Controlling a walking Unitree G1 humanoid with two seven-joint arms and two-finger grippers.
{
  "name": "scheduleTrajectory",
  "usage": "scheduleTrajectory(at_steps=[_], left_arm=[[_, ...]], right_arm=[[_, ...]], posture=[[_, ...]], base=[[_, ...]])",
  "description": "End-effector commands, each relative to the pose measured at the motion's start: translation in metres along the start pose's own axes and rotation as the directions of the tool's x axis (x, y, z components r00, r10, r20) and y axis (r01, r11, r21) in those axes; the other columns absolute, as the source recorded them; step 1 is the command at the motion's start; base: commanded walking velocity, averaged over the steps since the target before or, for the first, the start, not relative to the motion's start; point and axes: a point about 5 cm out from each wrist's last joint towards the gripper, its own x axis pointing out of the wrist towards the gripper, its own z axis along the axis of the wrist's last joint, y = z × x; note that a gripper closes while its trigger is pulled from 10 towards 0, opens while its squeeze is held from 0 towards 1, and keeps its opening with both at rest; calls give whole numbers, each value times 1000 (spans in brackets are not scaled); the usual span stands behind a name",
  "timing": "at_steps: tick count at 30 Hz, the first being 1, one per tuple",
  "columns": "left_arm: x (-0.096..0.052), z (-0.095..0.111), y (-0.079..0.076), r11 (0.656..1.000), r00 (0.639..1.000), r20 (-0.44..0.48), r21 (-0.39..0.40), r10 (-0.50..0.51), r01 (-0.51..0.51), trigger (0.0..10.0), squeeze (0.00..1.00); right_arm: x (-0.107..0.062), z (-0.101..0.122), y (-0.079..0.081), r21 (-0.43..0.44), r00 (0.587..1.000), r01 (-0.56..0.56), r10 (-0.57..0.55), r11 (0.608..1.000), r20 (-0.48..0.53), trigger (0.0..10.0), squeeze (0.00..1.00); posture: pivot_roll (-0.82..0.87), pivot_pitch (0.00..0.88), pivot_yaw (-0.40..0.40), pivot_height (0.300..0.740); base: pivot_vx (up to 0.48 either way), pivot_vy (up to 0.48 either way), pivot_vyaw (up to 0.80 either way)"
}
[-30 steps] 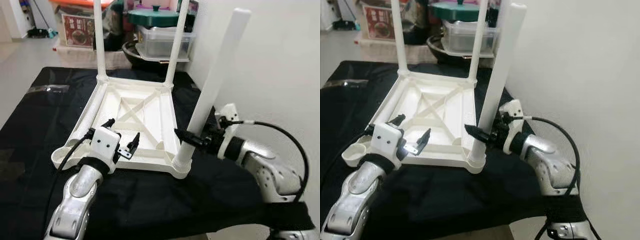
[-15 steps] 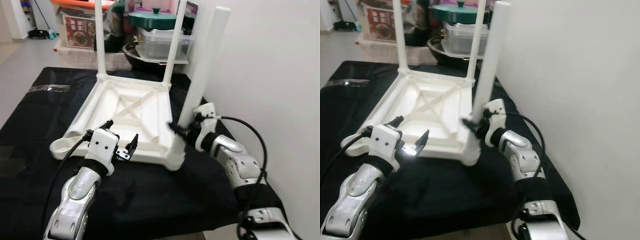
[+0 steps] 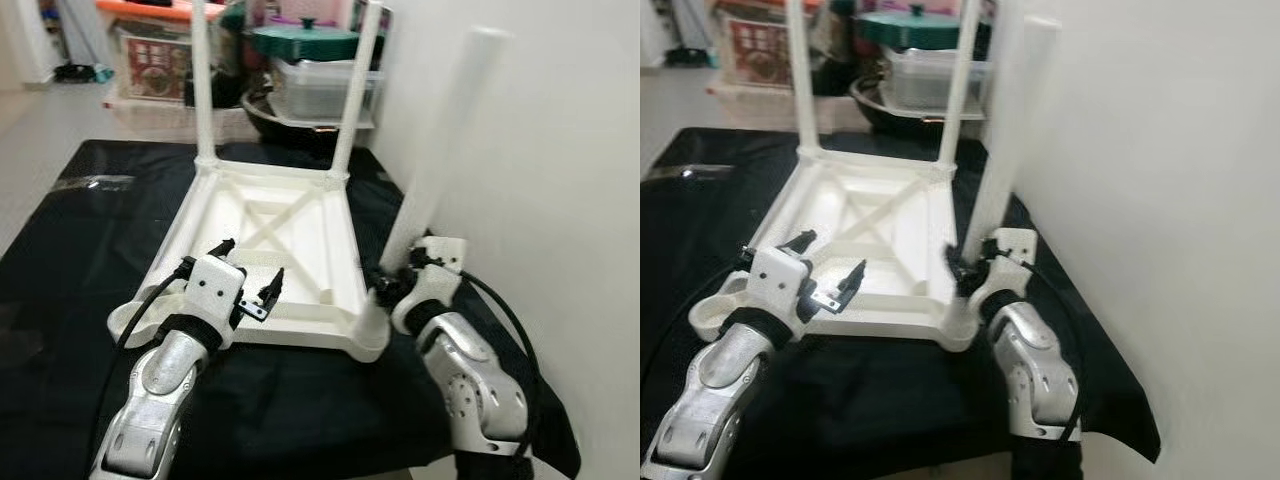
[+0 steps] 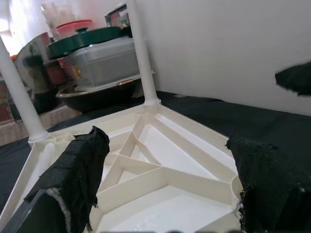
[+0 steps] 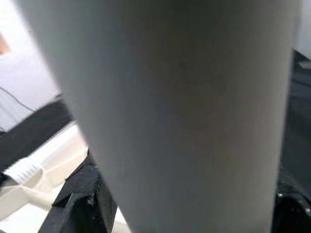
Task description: Building children table
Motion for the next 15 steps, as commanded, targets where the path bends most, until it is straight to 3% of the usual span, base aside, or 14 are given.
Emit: scheduleTrajectory(at_steps=[1, 2, 3, 5, 6, 7, 9, 11, 12, 13, 14, 15], left_arm=[[1, -2, -1, 1000, 1000, -5, -1, -10, 10, 10000, 0], [1, -2, 0, 1000, 1000, -2, -1, -10, 10, 10000, 0], [1, -2, 0, 1000, 1000, -2, -1, -10, 10, 10000, 0], [1, -1, -1, 1000, 1000, 3, -3, -6, 6, 10000, 0], [1, -1, -1, 1000, 1000, 3, -3, -6, 6, 10000, 0], [1, -2, -2, 1000, 1000, 3, -5, -4, 4, 10000, 0], [1, -2, -2, 1000, 1000, 3, -5, -4, 4, 10000, 0], [0, -1, -4, 1000, 1000, 4, -7, -2, 2, 10000, 0], [0, -1, -4, 1000, 1000, 5, -8, -1, 1, 10000, 0], [0, -1, -4, 1000, 1000, 5, -8, -1, 1, 10000, 0], [-1, -1, -4, 1000, 1000, 5, -7, 2, -2, 10000, 0], [-2, -1, -3, 1000, 1000, 3, -5, 7, -7, 10000, 0]], right_arm=[[7, 10, -3, -21, 994, -107, 107, 994, 4, 10000, 0], [8, 20, -14, -47, 971, -240, 239, 970, -20, 10000, 0], [8, 20, -14, -47, 971, -240, 239, 970, -20, 10000, 0], [2, 36, -29, -65, 918, -394, 390, 917, -74, 10000, 0], [2, 36, -29, -65, 918, -394, 390, 917, -74, 10000, 0], [0, 36, -32, -90, 887, -457, 446, 885, -120, 10000, 0], [0, 36, -32, -90, 887, -457, 446, 885, -120, 10000, 0], [1, 22, -32, -120, 832, -541, 509, 832, -220, 10000, 0], [2, 16, -30, -120, 816, -561, 524, 819, -245, 7686, 0], [2, 16, -30, -120, 816, -561, 524, 819, -245, 7686, 0], [4, 13, -29, -117, 812, -566, 526, 816, -252, 3529, 0], [7, 10, -30, -105, 827, -542, 508, 833, -241, 0, 0]], posture=[[89, 0, -114, 740], [91, 0, -121, 740], [91, 0, -121, 740], [98, 0, -132, 740], [98, 0, -132, 740], [102, 0, -139, 740], [102, 0, -139, 740], [118, 0, -157, 740], [121, 0, -160, 740], [121, 0, -160, 740], [124, 0, -163, 740], [130, 0, -166, 740]], base=[[0, 0, 0], [0, 0, 0], [0, 0, 0], [0, 0, 0], [0, 0, 0], [0, 0, 0], [0, 0, 0], [0, 0, 0], [0, 0, 0], [0, 0, 0], [0, 0, 0], [0, 0, 0]])
